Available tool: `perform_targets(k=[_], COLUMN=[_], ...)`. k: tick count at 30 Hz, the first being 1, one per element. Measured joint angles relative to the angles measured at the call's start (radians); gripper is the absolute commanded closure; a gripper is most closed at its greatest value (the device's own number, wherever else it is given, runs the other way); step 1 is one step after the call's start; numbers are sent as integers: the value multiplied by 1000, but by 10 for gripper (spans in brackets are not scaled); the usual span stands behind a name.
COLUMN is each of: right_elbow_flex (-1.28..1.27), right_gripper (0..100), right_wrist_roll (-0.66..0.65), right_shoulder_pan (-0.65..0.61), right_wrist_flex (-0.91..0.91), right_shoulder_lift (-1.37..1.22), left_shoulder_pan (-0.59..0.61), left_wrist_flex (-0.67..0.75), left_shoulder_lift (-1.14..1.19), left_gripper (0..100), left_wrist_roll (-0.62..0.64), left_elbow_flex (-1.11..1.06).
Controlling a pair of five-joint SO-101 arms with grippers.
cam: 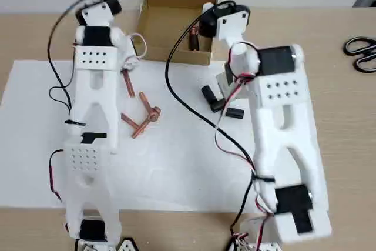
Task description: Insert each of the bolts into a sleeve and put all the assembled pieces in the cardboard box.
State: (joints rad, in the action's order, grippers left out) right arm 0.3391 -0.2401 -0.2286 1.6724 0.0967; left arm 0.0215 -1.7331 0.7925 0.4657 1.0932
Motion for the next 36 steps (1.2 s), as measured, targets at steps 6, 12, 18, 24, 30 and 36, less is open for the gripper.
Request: perform_targets(k=[6,12,18,24,30,36], right_elbow_flex=[0,-38,-308,-733,-1218,-1550], right_gripper=[995,995,995,995,995,995], right_wrist_roll=[0,0,0,3,120,278], right_shoulder_pan=[0,0,0,2,5,-11], right_wrist_flex=[0,0,0,-141,-505,-747], right_shoulder_lift=[253,591,893,1082,1247,1458], left_shoulder_pan=[-2,-9,-123,-189,-213,-295], left_wrist_flex=[-2,-2,-2,35,196,442], left_shoulder_lift=[-129,-410,-769,-1065,-1307,-1554], left_gripper=[995,995,995,995,995,995], left_wrist_roll=[-18,-25,-110,-118,-118,-118], left_elbow_flex=[15,-86,-348,-638,-965,-1347])
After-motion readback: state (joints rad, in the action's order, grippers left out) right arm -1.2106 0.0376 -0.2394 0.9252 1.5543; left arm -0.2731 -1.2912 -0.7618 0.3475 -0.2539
